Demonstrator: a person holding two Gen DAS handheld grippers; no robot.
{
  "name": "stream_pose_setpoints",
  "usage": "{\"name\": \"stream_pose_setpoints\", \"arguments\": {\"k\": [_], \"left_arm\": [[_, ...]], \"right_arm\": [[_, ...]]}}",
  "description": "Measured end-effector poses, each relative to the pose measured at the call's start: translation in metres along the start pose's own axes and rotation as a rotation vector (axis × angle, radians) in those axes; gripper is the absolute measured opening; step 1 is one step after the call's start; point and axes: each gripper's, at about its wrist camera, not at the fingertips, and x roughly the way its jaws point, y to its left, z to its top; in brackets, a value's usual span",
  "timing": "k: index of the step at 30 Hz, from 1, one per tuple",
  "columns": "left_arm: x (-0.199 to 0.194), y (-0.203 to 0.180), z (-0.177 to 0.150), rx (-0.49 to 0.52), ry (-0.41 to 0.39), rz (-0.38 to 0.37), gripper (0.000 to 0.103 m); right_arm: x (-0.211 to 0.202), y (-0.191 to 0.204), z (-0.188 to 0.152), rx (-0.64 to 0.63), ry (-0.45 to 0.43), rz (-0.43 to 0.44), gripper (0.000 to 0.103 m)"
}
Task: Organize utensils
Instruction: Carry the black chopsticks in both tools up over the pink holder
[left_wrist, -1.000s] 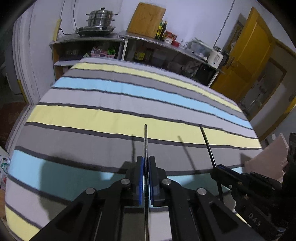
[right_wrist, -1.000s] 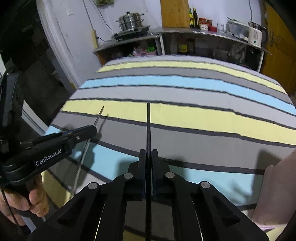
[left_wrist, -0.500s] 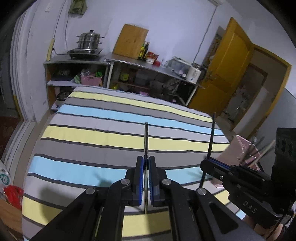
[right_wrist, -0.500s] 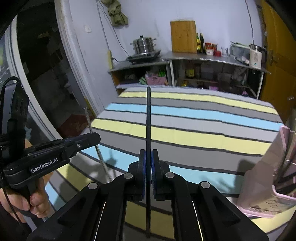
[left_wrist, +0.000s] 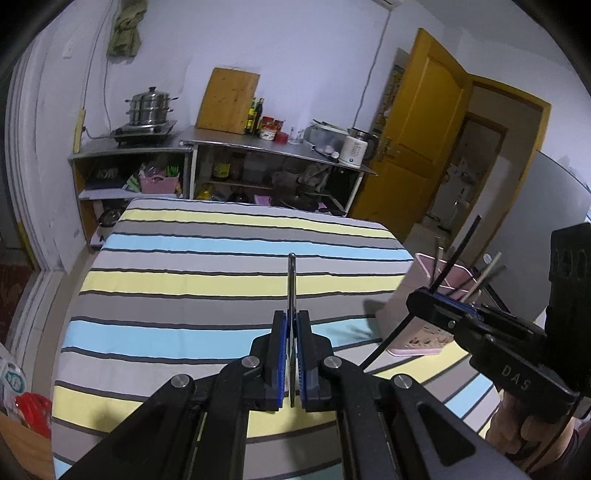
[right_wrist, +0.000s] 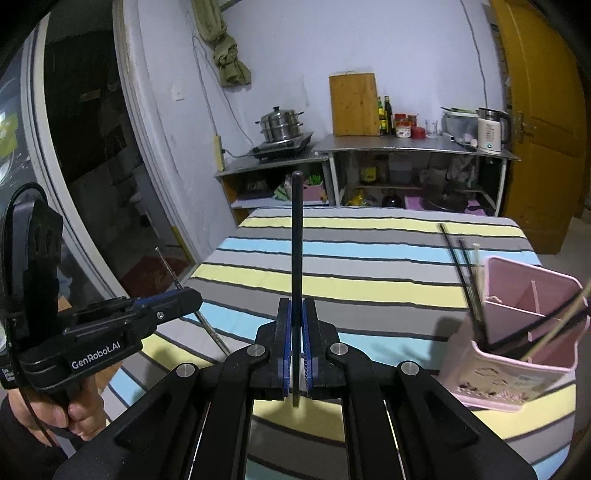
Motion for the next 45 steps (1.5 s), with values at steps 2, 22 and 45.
{"name": "stream_pose_setpoints", "arguments": {"k": [2,22,45], "left_arm": [[-0.003,-0.008,-0.002,0.014,0.000,-0.001,0.005],[-0.001,-0.095,-0.010,0.120,0.006,-0.176,0.005],[0.045,-0.177,0.083,0.204,-0.093,-0.318,0.005]], "right_arm": [[-0.010,-0.005,-0.002,0.009,-0.011,-0.004,0.005],[-0.082,-0.049,-0.027,0.106,-0.084,-0.109,0.005],[-0.134,-0.126,0.022,0.161,-0.254,-0.264,0.005]]}}
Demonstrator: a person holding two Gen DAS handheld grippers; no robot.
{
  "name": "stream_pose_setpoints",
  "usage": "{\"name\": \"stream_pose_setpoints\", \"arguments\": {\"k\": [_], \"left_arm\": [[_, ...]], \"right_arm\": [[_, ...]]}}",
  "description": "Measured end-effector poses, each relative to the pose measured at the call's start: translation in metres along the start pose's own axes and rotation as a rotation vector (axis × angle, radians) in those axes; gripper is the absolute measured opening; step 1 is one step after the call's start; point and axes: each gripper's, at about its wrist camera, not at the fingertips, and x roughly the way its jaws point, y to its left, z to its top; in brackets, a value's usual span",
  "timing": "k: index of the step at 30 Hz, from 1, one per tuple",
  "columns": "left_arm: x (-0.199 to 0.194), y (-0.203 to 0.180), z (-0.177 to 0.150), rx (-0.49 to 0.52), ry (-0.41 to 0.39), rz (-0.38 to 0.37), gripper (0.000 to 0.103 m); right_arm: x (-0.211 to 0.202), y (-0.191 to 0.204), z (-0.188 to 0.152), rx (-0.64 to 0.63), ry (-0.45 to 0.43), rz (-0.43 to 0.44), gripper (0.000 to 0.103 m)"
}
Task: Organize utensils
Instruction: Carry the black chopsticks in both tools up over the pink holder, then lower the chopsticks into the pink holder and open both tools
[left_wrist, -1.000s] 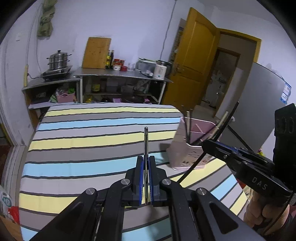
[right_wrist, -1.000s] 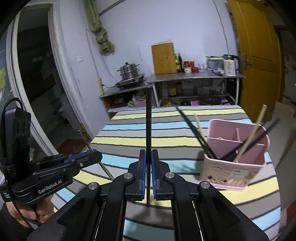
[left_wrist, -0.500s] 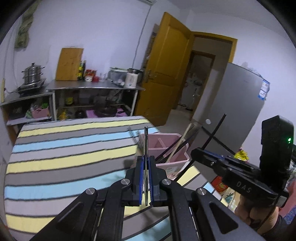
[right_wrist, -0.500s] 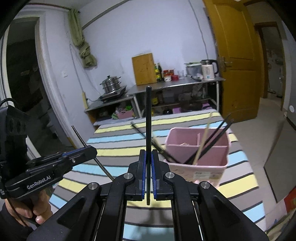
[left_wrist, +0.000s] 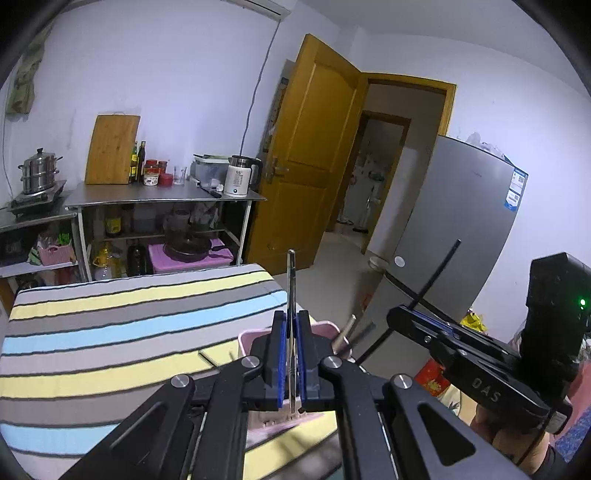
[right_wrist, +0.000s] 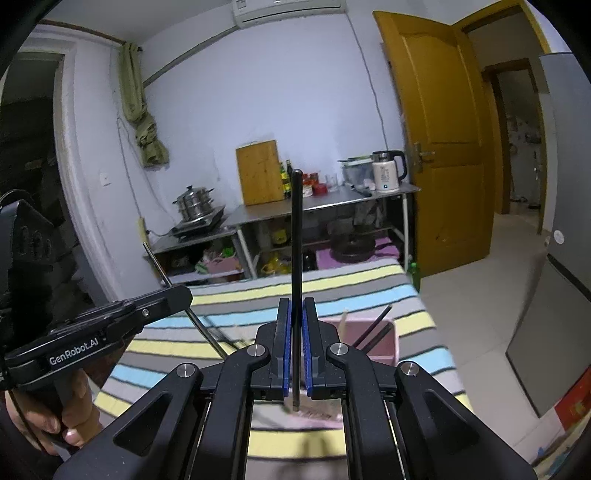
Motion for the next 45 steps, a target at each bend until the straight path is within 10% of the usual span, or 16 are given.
{"name": "stream_pose_setpoints", "arguments": {"k": [21,38,45], "left_arm": [[0.071,0.018,0.007,0.019,0.041,0.044,0.005],[0.096,0.025,-0.016,0.054,0.099,0.085,0.005],[0.092,0.021,-0.013,0.062,0.106,0.091,0.019]], "right_arm": [[0.027,-0.009,0.022,0.009,-0.038,-0.005,0.005],[0.057,-0.010,-0.027,0.001,0.071,-0.031,0.005],[0.055,-0.009,-0.027,0.001,0.083,-0.017,0.006]]}}
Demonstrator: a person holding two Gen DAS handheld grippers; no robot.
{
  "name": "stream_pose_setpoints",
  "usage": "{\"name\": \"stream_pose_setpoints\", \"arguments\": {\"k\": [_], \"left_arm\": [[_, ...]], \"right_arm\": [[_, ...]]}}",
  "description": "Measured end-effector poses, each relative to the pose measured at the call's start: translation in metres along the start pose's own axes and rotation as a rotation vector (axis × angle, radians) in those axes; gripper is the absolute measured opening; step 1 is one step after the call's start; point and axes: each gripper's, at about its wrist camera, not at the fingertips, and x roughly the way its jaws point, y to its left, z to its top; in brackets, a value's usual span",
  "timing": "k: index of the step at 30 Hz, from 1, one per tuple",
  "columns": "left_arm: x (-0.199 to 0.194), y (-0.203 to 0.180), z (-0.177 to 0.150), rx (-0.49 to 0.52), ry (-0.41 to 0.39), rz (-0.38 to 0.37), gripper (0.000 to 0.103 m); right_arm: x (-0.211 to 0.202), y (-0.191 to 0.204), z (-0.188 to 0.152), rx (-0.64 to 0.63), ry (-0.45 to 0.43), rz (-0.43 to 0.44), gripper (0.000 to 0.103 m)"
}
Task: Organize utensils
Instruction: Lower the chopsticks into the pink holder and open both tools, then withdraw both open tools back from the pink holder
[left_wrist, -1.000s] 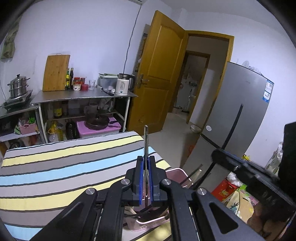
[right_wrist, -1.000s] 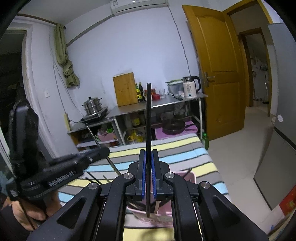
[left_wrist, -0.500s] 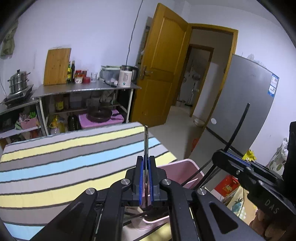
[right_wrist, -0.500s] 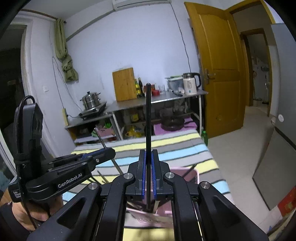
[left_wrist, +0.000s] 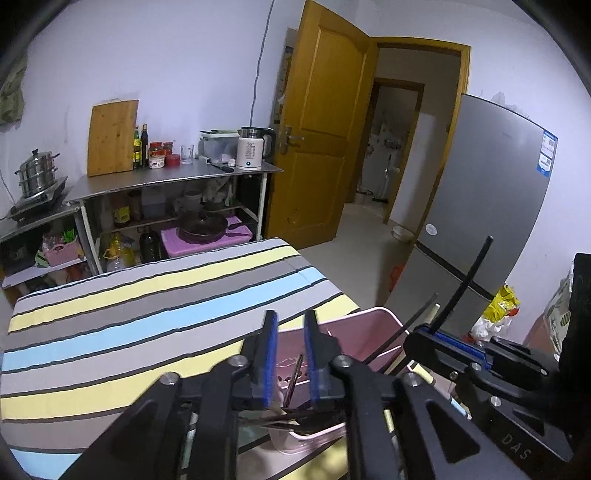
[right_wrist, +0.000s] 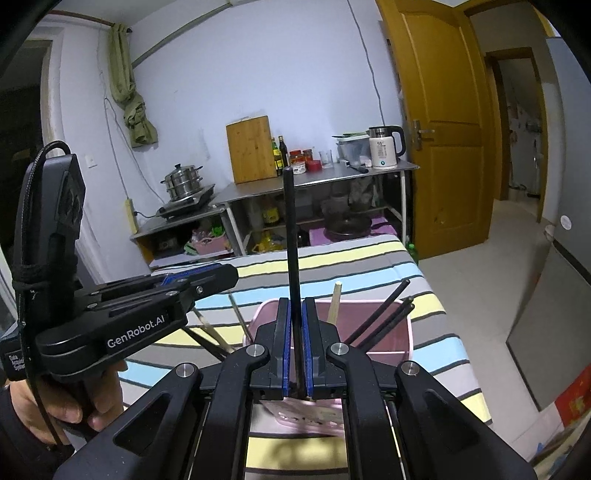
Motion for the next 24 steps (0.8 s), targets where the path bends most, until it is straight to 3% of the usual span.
{"name": "stream_pose_setpoints", "arguments": {"k": [13,24], "left_arm": [[-0.044,0.008,-0.004,-0.051,-0.063,0.000,0.020],[-0.083,0.014,-0.029,-0.082,-0.082,-0.005,0.020]], "right_arm": [[-0.012,0.000,-0.001,-0.001,-0.002,-0.001,0.010],[-0.022,0.004,0.006,-0.002,-0.023,0.007,0.010]]}}
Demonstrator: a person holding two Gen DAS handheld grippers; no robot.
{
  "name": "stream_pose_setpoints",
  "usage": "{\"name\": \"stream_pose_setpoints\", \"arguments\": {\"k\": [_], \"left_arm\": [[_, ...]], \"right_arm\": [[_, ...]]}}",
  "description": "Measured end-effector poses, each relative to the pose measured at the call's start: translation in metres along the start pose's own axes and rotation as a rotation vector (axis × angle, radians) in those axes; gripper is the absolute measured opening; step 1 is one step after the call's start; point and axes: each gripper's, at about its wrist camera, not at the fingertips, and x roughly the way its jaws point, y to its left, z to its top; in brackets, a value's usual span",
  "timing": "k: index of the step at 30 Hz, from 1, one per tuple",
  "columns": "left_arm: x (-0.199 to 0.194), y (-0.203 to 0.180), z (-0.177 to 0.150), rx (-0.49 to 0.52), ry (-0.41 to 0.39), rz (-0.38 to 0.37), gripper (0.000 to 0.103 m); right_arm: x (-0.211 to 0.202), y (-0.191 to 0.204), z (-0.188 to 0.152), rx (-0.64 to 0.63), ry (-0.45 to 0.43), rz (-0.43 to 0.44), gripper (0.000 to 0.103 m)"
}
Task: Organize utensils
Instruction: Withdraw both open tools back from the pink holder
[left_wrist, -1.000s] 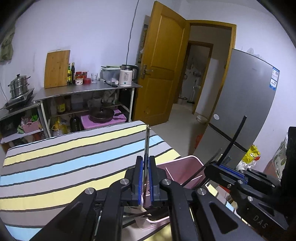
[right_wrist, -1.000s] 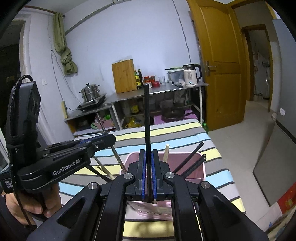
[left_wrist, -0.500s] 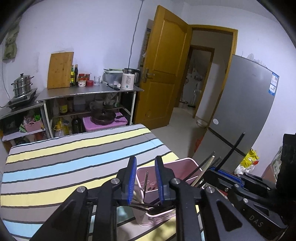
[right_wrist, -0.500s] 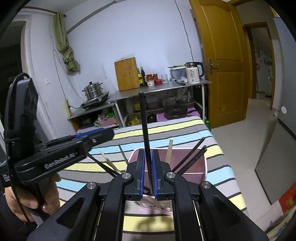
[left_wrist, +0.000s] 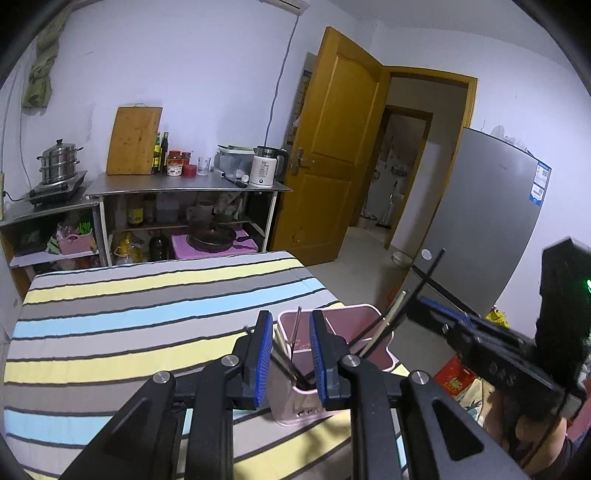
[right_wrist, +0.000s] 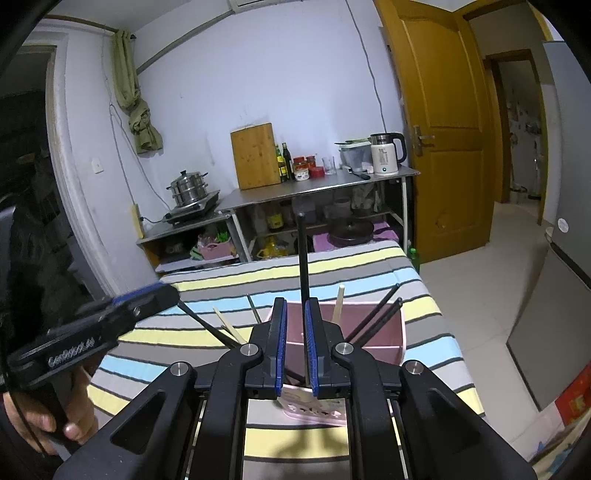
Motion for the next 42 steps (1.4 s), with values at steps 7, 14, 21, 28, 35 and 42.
{"name": "stream_pose_setpoints", "arguments": {"k": [7,14,21,28,35,42], "left_arm": [[-0.007,0.002,-0.006,-0.005,0.006,-0.006,0.020],[-0.007,0.004,-0.008,-0.011,0.009,-0.014,0.020],[-0.005,0.005,-0.018,-0.025,0.026,-0.029,0.020],[-0.009,0.000,-0.043,-0.022,0.054,-0.039,0.020],[-0.013,-0.005,-0.078,-0.012,0.079,-0.034,0.020],[-0.025,-0.008,-0.113,0.033,0.073,0.026,0.020]], "right_arm": [[0.014,-0.002,0.014,0.011,0.010,-0.010,0.010],[0.003,-0.006,0.008,0.045,-0.009,-0.001,0.010],[-0.012,-0.021,-0.004,0.098,-0.010,-0.006,0.010],[-0.020,-0.032,-0.020,0.133,0.004,-0.025,0.017],[-0.022,-0.021,-0.047,0.120,0.049,-0.019,0.017],[-0.035,0.002,-0.084,0.048,0.065,-0.047,0.018]]}}
